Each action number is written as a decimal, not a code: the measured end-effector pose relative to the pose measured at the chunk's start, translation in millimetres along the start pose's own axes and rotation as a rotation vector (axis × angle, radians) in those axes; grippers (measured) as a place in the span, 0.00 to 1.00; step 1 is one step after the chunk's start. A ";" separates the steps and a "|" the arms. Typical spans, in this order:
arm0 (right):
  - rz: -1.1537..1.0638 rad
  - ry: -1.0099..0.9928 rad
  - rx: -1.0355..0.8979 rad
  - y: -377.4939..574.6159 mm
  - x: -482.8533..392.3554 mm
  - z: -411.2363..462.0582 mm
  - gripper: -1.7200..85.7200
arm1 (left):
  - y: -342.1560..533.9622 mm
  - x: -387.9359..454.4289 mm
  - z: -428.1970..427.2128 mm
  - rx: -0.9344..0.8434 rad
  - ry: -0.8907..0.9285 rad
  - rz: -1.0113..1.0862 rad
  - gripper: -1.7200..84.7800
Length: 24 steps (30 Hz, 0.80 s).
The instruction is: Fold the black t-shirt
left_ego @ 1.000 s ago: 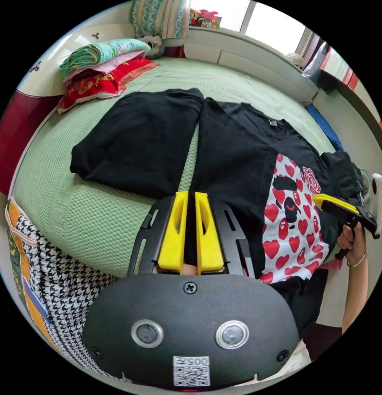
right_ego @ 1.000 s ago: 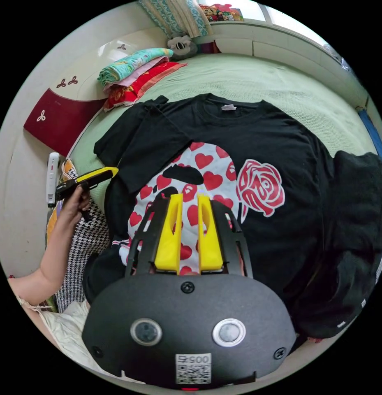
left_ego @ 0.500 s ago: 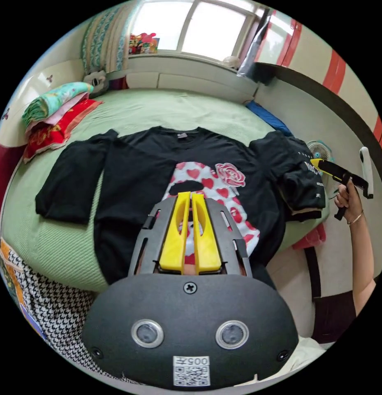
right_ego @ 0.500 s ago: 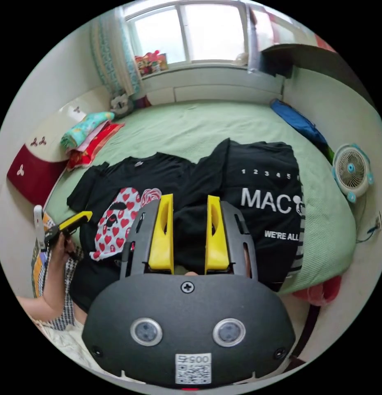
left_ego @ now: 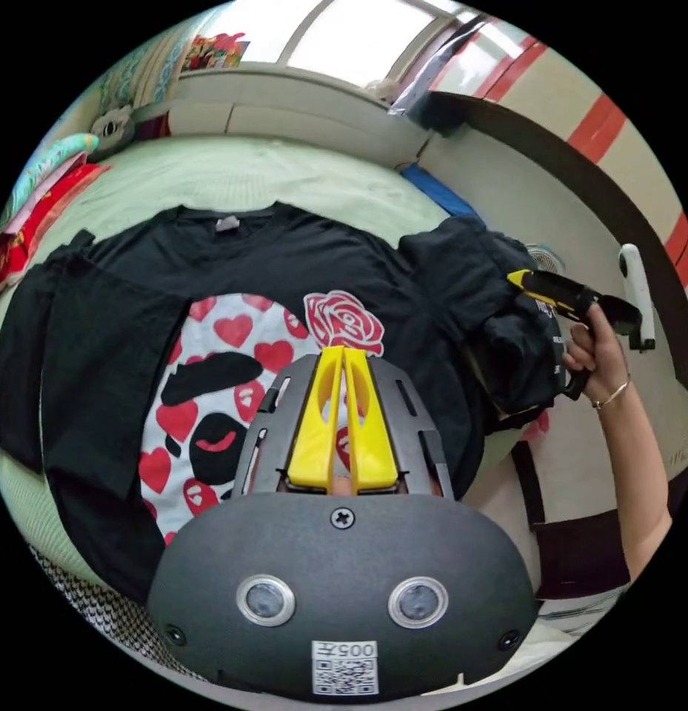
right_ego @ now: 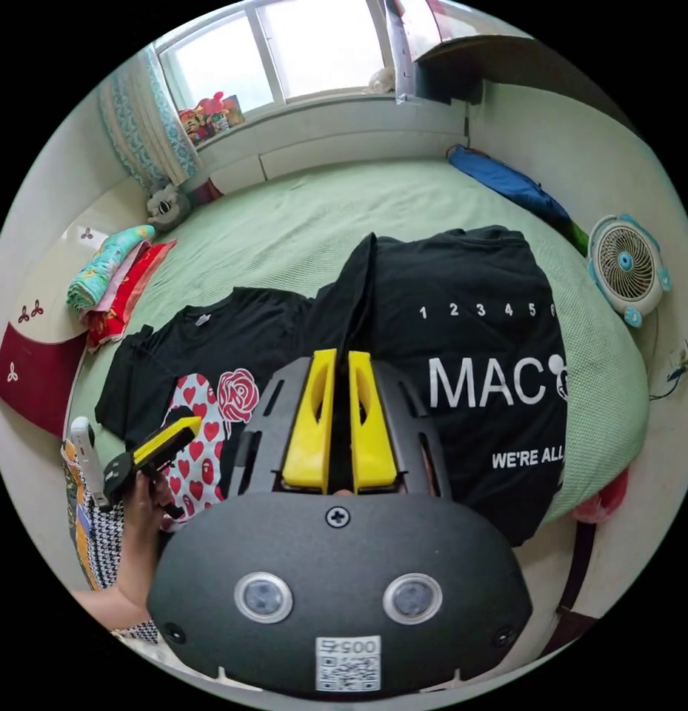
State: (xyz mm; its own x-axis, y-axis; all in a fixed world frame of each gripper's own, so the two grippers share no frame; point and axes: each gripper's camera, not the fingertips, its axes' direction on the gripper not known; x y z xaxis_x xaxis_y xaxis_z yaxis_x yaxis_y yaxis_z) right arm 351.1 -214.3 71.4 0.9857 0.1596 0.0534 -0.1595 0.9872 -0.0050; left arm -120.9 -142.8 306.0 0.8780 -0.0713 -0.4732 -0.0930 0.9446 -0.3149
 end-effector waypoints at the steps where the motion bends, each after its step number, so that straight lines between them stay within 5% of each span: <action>1: -0.016 0.005 0.020 -5.0 -7.7 -3.6 0.04 | -4.4 0.2 5.0 -0.031 -0.045 -0.006 0.01; 7: -0.386 -0.002 0.061 -17.3 -111.4 -13.7 0.05 | -10.7 -16.7 8.9 -0.008 0.034 -0.098 0.01; 11: -0.620 -0.013 -0.146 2.7 -175.9 27.3 0.07 | -14.5 -28.8 11.4 -0.019 0.006 -0.150 0.01; 16: -0.619 0.005 -0.371 9.4 -174.8 79.4 0.13 | -20.2 -40.9 16.0 -0.033 0.031 -0.179 0.01; 24: -0.412 -0.004 -0.265 -57.7 -126.5 67.3 0.14 | -39.0 -44.8 26.9 -0.049 0.037 -0.152 0.01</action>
State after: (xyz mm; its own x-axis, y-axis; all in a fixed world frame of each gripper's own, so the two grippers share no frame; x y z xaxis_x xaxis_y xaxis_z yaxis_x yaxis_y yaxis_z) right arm 232.0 -291.7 132.1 0.9638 -0.2438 0.1078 0.2631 0.9352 -0.2369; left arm -143.9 -167.8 361.6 0.8658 -0.2247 -0.4471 0.0159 0.9055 -0.4241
